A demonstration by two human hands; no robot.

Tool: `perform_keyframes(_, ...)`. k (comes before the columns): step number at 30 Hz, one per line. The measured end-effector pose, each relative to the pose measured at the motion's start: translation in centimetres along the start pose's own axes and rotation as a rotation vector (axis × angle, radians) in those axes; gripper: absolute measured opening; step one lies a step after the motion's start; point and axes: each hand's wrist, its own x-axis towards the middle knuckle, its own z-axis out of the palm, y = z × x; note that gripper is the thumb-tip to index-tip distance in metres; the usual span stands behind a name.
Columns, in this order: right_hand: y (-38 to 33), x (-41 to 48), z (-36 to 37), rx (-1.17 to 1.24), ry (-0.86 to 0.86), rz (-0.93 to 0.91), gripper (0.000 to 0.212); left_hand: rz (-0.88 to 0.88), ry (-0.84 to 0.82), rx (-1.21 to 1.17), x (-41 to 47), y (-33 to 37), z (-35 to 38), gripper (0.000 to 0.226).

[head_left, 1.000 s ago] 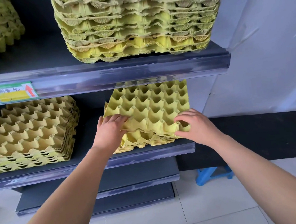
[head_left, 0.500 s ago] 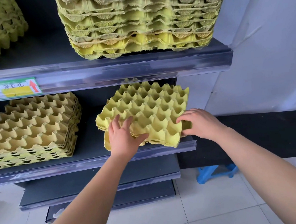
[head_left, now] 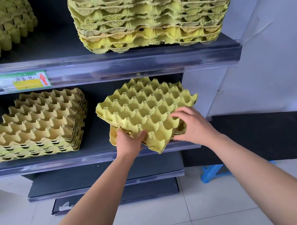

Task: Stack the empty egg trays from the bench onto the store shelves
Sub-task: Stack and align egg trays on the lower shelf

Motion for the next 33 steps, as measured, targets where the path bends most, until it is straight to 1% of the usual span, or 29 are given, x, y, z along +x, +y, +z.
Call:
perform_keyframes(1,0.6,0.0,-0.2,0.009,-0.016,0.028,0.065,-0.004,0.001,-0.009,0.3,0.1,0.0,0.071)
perform_keyframes(2,1.2,0.1,-0.5,0.011,-0.032,0.05,0.063,-0.003,0.003,-0.022,0.5,0.4,0.1,0.07)
perform_keyframes(5,1.8,0.5,-0.7,0.013,-0.023,0.048,0.039,0.01,0.033,-0.019,0.9,1.1,0.1,0.068)
perform_keyframes(7,1.4,0.9,-0.8,0.028,0.033,-0.013,0.021,0.035,0.076,0.035,0.9,1.3,-0.3,0.058)
perform_keyframes(8,1.2,1.0,-0.9,0.034,0.055,-0.039,0.016,0.056,0.094,0.06,0.9,1.5,-0.6,0.052)
perform_keyframes(9,1.2,1.0,-1.0,0.045,0.069,-0.054,0.016,0.075,0.095,0.063,1.0,1.5,-1.0,0.047)
perform_keyframes(11,1.5,0.7,-1.2,0.057,0.075,-0.031,0.03,0.099,0.069,0.028,1.4,1.8,-1.6,0.042)
perform_keyframes(12,1.9,0.6,-1.4,0.033,0.078,-0.009,0.036,0.108,0.055,0.03,1.6,2.0,-1.9,0.041)
perform_keyframes(14,2.7,0.5,-1.7,-0.034,0.098,0.03,0.041,0.124,0.017,0.051,2.3,2.4,-2.3,0.037)
perform_keyframes(16,3.3,0.8,-2.1,-0.099,0.115,0.045,0.037,0.137,-0.041,0.067,3.1,3.1,-2.5,0.037)
perform_keyframes(17,3.6,0.9,-2.3,-0.115,0.114,0.046,0.032,0.154,-0.06,0.091,3.6,3.4,-2.7,0.039)
perform_keyframes(19,3.6,1.1,-2.5,-0.1,0.118,0.063,0.018,0.191,-0.064,0.175,4.4,4.1,-2.9,0.041)
perform_keyframes(21,3.3,1.3,-2.3,-0.089,0.143,0.066,0.01,0.182,-0.067,0.21,4.8,4.5,-2.9,0.043)
perform_keyframes(25,2.3,1.6,-0.9,-0.11,0.098,0.053,0.012,0.1,-0.135,0.17,5.0,3.9,-2.5,0.06)
perform_keyframes(29,2.1,1.3,-0.3,-0.118,0.105,0.037,0.012,0.09,-0.192,0.129,5.1,3.0,-2.9,0.065)
perform_keyframes(33,1.9,0.9,-0.4,-0.105,0.161,0.021,0.007,0.141,-0.169,0.081,5.3,2.9,-2.8,0.058)
